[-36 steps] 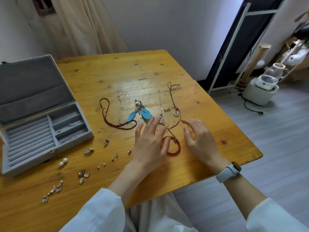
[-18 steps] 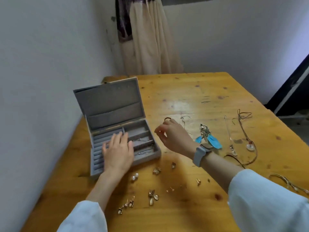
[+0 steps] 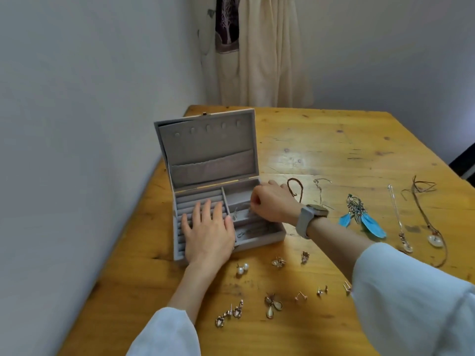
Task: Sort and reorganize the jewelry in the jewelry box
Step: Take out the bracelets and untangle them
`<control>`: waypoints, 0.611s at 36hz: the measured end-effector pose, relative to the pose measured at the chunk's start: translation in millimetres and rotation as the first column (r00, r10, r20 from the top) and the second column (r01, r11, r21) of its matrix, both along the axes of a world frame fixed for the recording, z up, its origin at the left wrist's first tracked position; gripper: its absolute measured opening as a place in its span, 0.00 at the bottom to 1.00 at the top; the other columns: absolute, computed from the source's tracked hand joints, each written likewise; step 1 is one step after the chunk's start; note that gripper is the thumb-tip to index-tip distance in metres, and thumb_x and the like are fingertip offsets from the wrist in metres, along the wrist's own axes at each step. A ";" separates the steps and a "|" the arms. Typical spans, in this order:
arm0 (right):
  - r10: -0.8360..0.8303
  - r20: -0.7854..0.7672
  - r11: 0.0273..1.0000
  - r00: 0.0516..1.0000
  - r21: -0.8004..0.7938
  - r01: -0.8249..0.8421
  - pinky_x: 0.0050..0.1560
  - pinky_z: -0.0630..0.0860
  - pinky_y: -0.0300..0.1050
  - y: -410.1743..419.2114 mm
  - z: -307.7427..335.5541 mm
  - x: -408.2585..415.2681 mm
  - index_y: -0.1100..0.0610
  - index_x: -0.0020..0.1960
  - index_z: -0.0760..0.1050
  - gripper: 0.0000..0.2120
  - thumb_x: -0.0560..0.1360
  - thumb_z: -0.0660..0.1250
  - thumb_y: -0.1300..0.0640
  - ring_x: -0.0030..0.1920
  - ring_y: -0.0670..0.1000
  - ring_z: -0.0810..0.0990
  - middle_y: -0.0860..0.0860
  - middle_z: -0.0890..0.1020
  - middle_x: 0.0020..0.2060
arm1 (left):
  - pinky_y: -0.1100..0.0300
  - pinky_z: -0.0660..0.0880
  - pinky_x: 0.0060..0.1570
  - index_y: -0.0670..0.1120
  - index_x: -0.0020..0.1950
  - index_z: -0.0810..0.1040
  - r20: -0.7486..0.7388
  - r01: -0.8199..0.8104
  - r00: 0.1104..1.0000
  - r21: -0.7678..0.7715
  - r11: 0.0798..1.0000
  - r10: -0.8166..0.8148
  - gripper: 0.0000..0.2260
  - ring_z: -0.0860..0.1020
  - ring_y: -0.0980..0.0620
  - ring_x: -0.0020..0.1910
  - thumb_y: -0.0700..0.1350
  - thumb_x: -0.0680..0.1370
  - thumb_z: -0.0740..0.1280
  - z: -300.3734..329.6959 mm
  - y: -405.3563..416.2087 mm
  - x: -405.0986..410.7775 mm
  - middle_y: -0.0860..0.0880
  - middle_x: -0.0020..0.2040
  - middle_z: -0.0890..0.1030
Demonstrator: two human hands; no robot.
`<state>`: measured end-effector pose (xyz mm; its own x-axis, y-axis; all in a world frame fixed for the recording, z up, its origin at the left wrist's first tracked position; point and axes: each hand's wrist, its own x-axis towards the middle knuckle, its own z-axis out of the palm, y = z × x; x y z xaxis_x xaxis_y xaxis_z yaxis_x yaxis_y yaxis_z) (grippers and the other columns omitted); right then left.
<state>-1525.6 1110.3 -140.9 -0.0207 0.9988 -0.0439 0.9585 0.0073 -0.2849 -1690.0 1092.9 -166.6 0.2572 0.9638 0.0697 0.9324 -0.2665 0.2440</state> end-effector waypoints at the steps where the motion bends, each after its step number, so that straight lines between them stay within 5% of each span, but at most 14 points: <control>1: -0.023 -0.185 1.000 0.983 0.010 0.025 0.51 0.72 0.51 -2.3 1.4 3.3 0.57 0.48 0.75 0.09 0.77 0.58 0.55 0.50 0.54 0.75 0.53 0.78 0.45 | 0.46 0.45 0.73 0.51 0.74 0.56 0.024 0.000 1.000 0.010 1.000 -0.001 0.22 0.50 0.50 0.75 0.54 0.81 0.48 0.2 0.1 -0.6 0.49 0.76 0.56; 3: -0.055 -0.518 0.993 0.853 0.065 0.103 0.46 0.74 0.48 -10.2 7.6 7.6 0.56 0.48 0.71 0.05 0.78 0.58 0.57 0.42 0.51 0.77 0.52 0.78 0.41 | 0.48 0.49 0.72 0.51 0.72 0.63 0.110 0.001 0.994 0.045 0.999 -0.006 0.20 0.55 0.50 0.73 0.53 0.80 0.53 0.7 0.7 -2.1 0.49 0.74 0.61; 5: -0.026 -0.663 0.955 0.748 0.205 0.215 0.43 0.74 0.41 -20.6 16.2 11.3 0.54 0.45 0.68 0.04 0.78 0.58 0.59 0.40 0.47 0.77 0.48 0.78 0.37 | 0.49 0.56 0.70 0.50 0.67 0.71 0.208 0.023 0.977 0.108 0.994 -0.045 0.17 0.62 0.50 0.70 0.51 0.79 0.59 1.7 1.5 -3.3 0.49 0.69 0.67; 8: 0.037 -0.689 0.893 0.724 0.348 0.286 0.40 0.73 0.40 -34.0 23.1 19.0 0.56 0.45 0.67 0.04 0.78 0.58 0.63 0.39 0.48 0.77 0.46 0.76 0.34 | 0.54 0.65 0.58 0.49 0.53 0.79 0.227 0.118 0.959 0.235 0.965 -0.172 0.09 0.69 0.49 0.60 0.49 0.76 0.66 5.4 4.3 1.2 0.48 0.57 0.74; 11: 0.055 -0.679 0.867 0.732 0.396 0.302 0.39 0.73 0.43 -45.0 21.3 28.5 0.59 0.45 0.67 0.03 0.77 0.59 0.65 0.35 0.52 0.76 0.48 0.75 0.32 | 0.59 0.62 0.51 0.51 0.51 0.80 0.096 0.260 0.953 0.221 0.940 -0.287 0.09 0.68 0.52 0.54 0.52 0.76 0.65 16.6 3.2 14.1 0.52 0.49 0.73; 16: 0.030 -0.691 0.850 0.722 0.398 0.345 0.35 0.71 0.34 -63.3 17.1 40.7 0.57 0.45 0.69 0.06 0.76 0.60 0.66 0.35 0.50 0.76 0.49 0.76 0.33 | 0.55 0.65 0.55 0.53 0.53 0.80 -0.144 0.359 0.928 0.104 0.927 -0.343 0.10 0.68 0.52 0.53 0.53 0.77 0.62 24.3 4.7 34.5 0.52 0.49 0.75; 22: 0.037 -0.727 0.857 0.685 0.376 0.353 0.34 0.71 0.45 -81.8 14.6 51.6 0.56 0.46 0.71 0.07 0.76 0.60 0.66 0.33 0.57 0.75 0.52 0.76 0.31 | 0.54 0.64 0.55 0.52 0.53 0.79 -0.230 0.411 0.897 0.121 0.903 -0.377 0.10 0.70 0.51 0.53 0.51 0.78 0.61 21.8 6.5 40.3 0.52 0.50 0.76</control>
